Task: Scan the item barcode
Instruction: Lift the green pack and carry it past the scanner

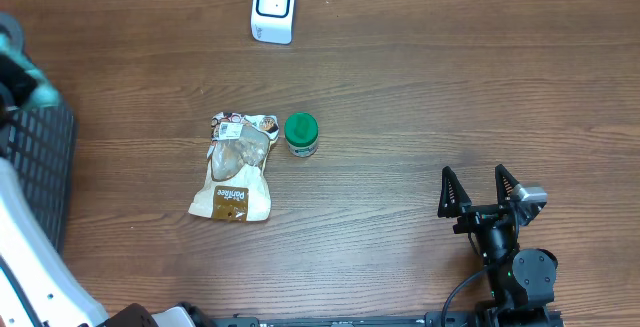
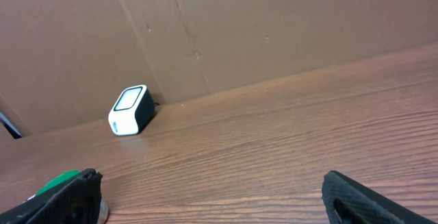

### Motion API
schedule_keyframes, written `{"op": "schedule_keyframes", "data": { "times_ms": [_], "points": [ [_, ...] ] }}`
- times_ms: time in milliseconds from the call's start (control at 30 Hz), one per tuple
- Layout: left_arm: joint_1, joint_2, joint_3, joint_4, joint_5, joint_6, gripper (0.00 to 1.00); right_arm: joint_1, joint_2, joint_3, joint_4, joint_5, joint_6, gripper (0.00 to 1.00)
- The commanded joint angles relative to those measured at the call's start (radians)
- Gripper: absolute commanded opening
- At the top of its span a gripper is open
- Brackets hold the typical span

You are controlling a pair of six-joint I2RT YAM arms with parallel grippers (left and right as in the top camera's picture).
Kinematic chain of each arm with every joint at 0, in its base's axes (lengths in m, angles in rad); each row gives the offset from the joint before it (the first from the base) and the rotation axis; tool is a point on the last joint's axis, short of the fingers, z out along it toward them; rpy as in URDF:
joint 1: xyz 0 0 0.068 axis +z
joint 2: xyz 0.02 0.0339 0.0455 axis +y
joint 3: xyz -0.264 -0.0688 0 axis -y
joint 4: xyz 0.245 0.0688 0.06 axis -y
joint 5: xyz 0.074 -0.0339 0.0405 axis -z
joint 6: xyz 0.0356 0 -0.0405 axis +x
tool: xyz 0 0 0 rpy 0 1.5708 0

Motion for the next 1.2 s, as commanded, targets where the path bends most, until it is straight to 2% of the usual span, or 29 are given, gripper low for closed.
{"op": "schedule_keyframes", "data": {
  "times_ms": [0, 267, 500, 733, 967, 1167],
  "points": [
    [-0.14, -0.022, -0.012, -0.048, 0.141, -0.013, 0.04, 0.005, -0.008, -0.011, 0.006, 0.007, -0.004, 1.0],
    [-0.441, -0.022, -0.075, -0.124, -0.001, 0.058, 0.04, 0.005, -0.008, -0.011, 0.006, 0.007, -0.004, 1.0],
    [-0.653, -0.02, -0.266, -0.114, -0.03, 0.029, 0.04, 0.005, -0.008, -0.011, 0.006, 0.007, -0.004, 1.0],
    [-0.867, -0.02, -0.448, 0.028, -0.034, -0.069, 0.04, 0.005, -0.008, -0.011, 0.006, 0.007, -0.004, 1.0],
    [-1.054, -0.016, -0.447, 0.175, -0.059, -0.144, 0.04, 0.005, -0.008, -0.011, 0.006, 0.007, -0.004, 1.0],
    [-1.217, 0.031, -0.447, 0.261, -0.189, -0.194, 0.04, 0.005, -0.008, -0.011, 0.006, 0.007, -0.004, 1.0]
  ]
}}
